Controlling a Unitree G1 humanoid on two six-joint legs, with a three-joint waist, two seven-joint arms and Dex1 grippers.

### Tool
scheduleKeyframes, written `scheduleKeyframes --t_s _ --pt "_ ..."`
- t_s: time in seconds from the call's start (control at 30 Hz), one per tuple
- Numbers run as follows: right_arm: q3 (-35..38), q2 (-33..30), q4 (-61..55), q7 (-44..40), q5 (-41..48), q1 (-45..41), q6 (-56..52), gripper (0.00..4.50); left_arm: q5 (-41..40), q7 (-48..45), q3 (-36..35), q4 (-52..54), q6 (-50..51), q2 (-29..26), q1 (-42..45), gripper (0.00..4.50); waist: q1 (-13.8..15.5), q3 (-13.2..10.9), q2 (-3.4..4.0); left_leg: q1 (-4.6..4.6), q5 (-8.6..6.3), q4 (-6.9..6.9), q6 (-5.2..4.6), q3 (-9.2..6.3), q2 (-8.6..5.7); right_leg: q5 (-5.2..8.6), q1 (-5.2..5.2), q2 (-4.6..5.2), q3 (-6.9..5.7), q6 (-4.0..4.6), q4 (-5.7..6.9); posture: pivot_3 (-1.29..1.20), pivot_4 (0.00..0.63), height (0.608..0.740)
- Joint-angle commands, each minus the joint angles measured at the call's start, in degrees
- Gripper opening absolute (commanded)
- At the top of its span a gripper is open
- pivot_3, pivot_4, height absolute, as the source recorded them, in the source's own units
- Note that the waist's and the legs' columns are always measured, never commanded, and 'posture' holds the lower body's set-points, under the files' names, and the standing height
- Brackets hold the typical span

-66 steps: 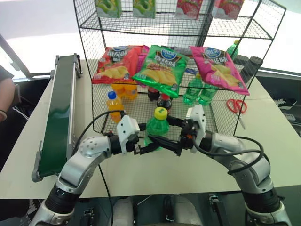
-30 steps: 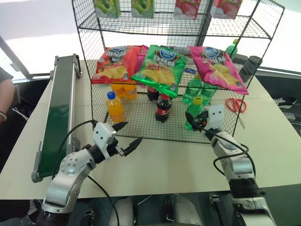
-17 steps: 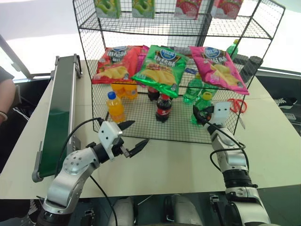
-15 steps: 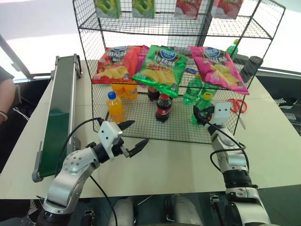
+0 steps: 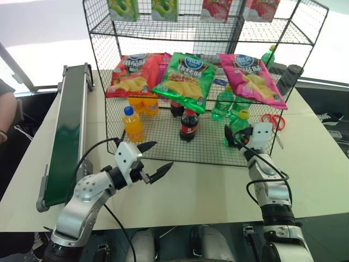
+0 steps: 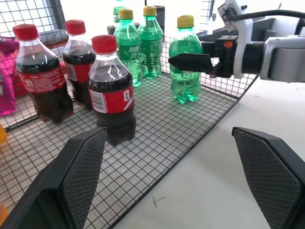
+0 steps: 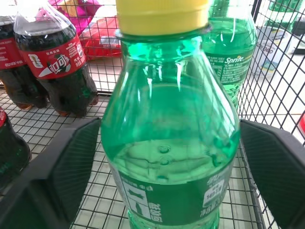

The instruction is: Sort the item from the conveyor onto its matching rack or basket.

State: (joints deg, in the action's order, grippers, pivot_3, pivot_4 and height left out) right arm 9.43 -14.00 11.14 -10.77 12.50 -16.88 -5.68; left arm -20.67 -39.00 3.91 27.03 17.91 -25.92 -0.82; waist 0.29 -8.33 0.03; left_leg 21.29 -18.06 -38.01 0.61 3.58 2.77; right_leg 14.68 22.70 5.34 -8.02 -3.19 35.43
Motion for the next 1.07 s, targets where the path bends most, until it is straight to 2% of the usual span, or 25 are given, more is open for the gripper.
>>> scheduleKeyframes --t_s 0.03,0.37,0.47,0.63,0.8,1.07 --pt "-0.1 -1.0 -4.9 -0.7 -0.9 0.9 0.9 4.48 -0.2 -0.8 0.7 0.4 -1.3 0.0 0.7 4.50 0.0 0.0 0.00 0.00 0.00 0.00 0.00 0.00 0.00 0.00 0.00 0.00 0.00 0.00 0.00 0.00 0.150 0.736" --pt "2.5 -7.5 -20.4 -4.6 0.3 10.7 -5.1 4.48 -0.2 -0.6 0.9 0.0 1.3 -0.5 1.4 4.50 0.5 0.0 0.01 0.02 0.00 0.00 -0.01 -0.01 -0.01 0.00 -0.01 0.01 0.00 0.00 -0.04 0.00 0.150 0.736" --pt "3.0 -11.7 -27.0 -10.3 2.5 15.7 -6.6 4.48 -0.4 -0.3 0.3 -0.5 2.2 -0.7 1.6 4.50 0.5 0.0 0.02 0.03 -0.01 0.00 -0.01 -0.02 -0.02 0.01 -0.01 0.02 0.00 0.00 -0.07 0.00 0.150 0.736" --pt "8.0 -19.3 -35.3 -21.2 12.1 22.6 -11.5 4.48 -2.8 -0.5 -3.1 -1.0 5.4 -2.5 0.7 4.50 0.3 0.0 0.01 0.01 -0.02 0.02 -0.02 -0.03 0.00 0.01 -0.01 -0.03 0.01 0.00 -0.10 0.00 0.150 0.736" --pt "13.3 -25.2 -36.2 -29.1 18.3 27.9 -15.3 4.48 -3.1 -1.1 -6.7 -2.6 6.0 -5.5 -1.9 4.50 0.4 0.0 -0.03 -0.01 -0.02 0.03 -0.03 -0.09 0.04 0.03 -0.02 -0.09 0.00 0.03 -0.13 0.00 0.150 0.736" --pt "13.6 -26.2 -35.8 -29.9 18.6 27.2 -17.4 4.48 -3.4 -2.0 -8.0 -3.3 5.2 -6.3 -3.3 4.50 0.5 0.0 -0.04 0.03 -0.02 0.03 -0.02 -0.08 0.02 0.03 -0.01 -0.07 0.01 0.04 -0.18 0.00 0.150 0.736"
